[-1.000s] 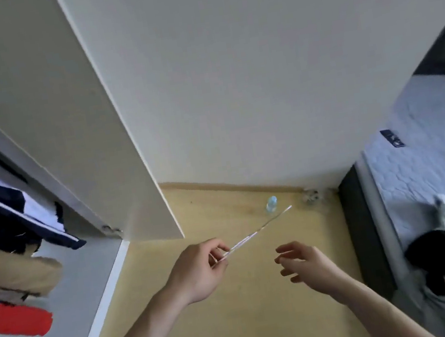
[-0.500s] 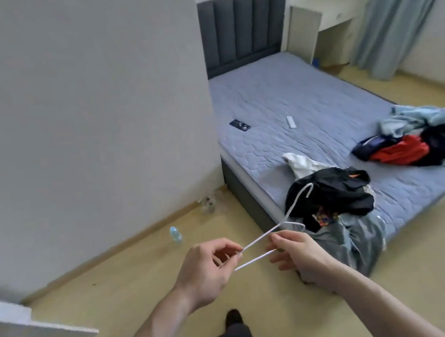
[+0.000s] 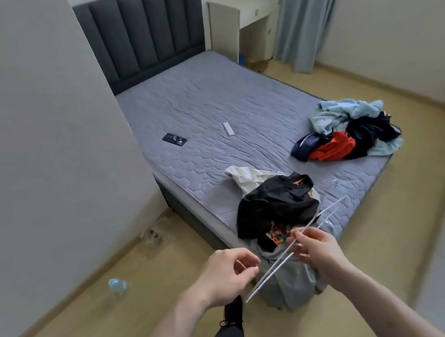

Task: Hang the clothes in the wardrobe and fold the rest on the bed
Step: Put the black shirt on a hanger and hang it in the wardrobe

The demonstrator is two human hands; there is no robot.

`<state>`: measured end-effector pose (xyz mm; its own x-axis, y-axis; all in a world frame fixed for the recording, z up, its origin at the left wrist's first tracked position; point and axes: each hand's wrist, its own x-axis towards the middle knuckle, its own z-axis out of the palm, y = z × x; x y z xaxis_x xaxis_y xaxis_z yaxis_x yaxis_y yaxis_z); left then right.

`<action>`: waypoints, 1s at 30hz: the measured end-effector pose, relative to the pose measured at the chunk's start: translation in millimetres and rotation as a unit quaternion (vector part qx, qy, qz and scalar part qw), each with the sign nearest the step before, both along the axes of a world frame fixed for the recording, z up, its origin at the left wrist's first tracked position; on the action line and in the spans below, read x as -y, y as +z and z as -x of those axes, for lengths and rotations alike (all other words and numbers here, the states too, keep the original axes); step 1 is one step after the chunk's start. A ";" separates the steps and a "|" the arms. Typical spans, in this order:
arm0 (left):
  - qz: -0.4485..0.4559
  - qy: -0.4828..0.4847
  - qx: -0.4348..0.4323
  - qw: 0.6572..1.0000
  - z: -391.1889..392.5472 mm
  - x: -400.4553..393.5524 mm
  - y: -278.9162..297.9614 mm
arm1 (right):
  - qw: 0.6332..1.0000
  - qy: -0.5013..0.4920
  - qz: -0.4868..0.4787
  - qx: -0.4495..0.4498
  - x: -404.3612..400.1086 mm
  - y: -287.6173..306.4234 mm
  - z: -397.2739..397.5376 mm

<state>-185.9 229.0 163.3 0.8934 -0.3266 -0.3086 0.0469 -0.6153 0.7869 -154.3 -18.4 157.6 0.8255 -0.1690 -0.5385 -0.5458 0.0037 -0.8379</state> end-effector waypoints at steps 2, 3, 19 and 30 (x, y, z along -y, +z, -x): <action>-0.013 0.019 -0.016 1.000 -30.3 -10.0 -13.8 | 0.999 -0.006 0.031 -0.010 10.1 -9.2 -31.2; -0.020 0.027 -0.028 0.999 -45.1 -15.7 -21.0 | 0.999 -0.008 0.043 -0.015 16.2 -14.5 -45.8; -0.181 -0.091 -0.129 0.971 -284.0 47.3 -119.3 | 0.984 -0.102 0.131 -0.069 130.7 -48.5 -176.0; -0.218 -0.079 -0.177 0.957 -375.6 183.9 -176.5 | 0.988 -0.060 0.104 -0.100 232.9 -97.0 -275.7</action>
